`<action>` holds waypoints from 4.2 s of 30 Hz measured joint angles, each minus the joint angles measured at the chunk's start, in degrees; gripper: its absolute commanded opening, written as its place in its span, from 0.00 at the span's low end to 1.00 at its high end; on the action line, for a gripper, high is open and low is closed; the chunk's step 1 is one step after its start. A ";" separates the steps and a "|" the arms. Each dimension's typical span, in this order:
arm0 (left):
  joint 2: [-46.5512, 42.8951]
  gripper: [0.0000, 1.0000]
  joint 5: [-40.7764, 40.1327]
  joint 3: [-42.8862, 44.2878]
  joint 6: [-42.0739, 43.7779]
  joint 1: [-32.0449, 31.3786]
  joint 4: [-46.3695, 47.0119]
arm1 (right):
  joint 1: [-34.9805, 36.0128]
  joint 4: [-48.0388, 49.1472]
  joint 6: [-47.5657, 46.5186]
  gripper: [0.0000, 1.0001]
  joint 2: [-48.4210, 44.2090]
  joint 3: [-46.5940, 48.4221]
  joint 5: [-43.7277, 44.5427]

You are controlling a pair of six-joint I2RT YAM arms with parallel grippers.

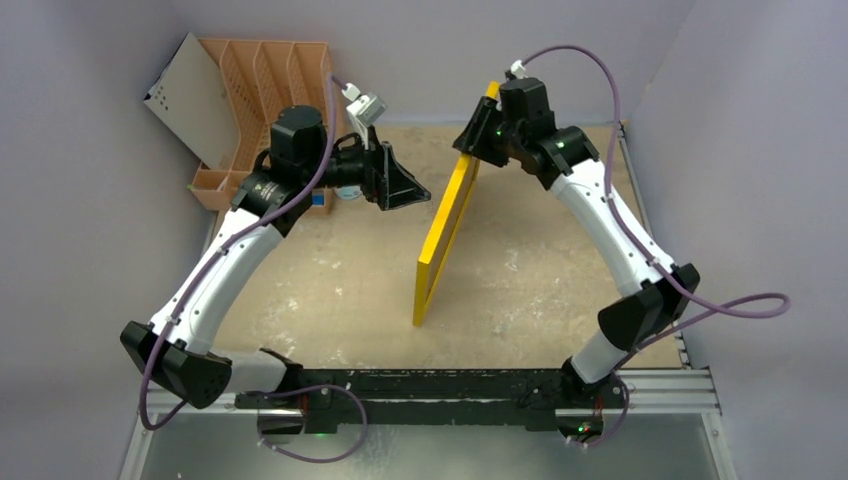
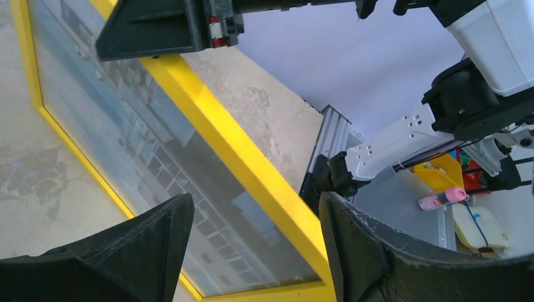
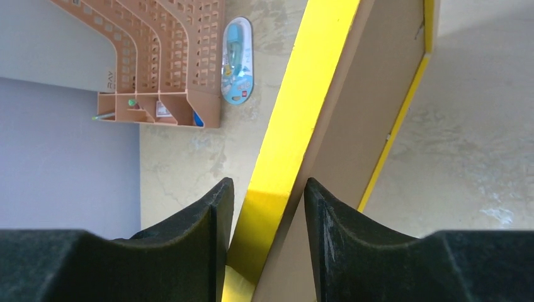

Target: Put the photo into the frame

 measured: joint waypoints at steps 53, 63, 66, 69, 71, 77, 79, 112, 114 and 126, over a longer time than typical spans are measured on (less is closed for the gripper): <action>22.88 0.74 -30.10 -25.09 -6.43 9.70 1.42 | -26.08 67.41 0.33 0.56 -7.56 -75.23 -33.44; 33.48 0.71 -23.04 -17.20 -7.10 9.75 11.23 | -26.08 70.07 5.14 0.66 -8.15 -81.59 -33.24; 36.24 0.70 -20.02 -14.29 -6.99 9.62 11.93 | -26.03 69.81 5.84 0.71 -8.92 -83.03 -33.27; 40.44 0.69 -17.03 -9.38 -7.06 9.35 12.70 | -26.01 69.13 6.10 0.75 -10.23 -83.41 -33.18; 42.91 0.69 -15.63 -6.40 -7.37 9.20 13.27 | -25.99 67.84 6.14 0.78 -11.02 -83.41 -32.96; 49.40 0.69 -13.92 2.21 -8.20 7.61 14.91 | -26.16 61.42 6.23 0.80 -14.19 -82.99 -31.52; 51.43 0.69 -14.01 5.11 -8.17 6.80 15.41 | -26.25 57.35 6.14 0.80 -14.78 -81.70 -30.97; 59.43 0.76 -29.29 31.89 -1.42 8.07 -3.72 | -25.97 20.20 1.95 0.89 -26.08 -66.45 -11.67; 53.68 0.76 -31.32 26.60 -1.51 7.80 -5.95 | -25.97 21.14 1.33 0.89 -24.98 -61.40 -8.90; 16.22 0.76 -37.75 -13.51 -7.30 7.45 -10.03 | -25.97 28.02 -10.29 0.87 5.42 -29.49 -0.96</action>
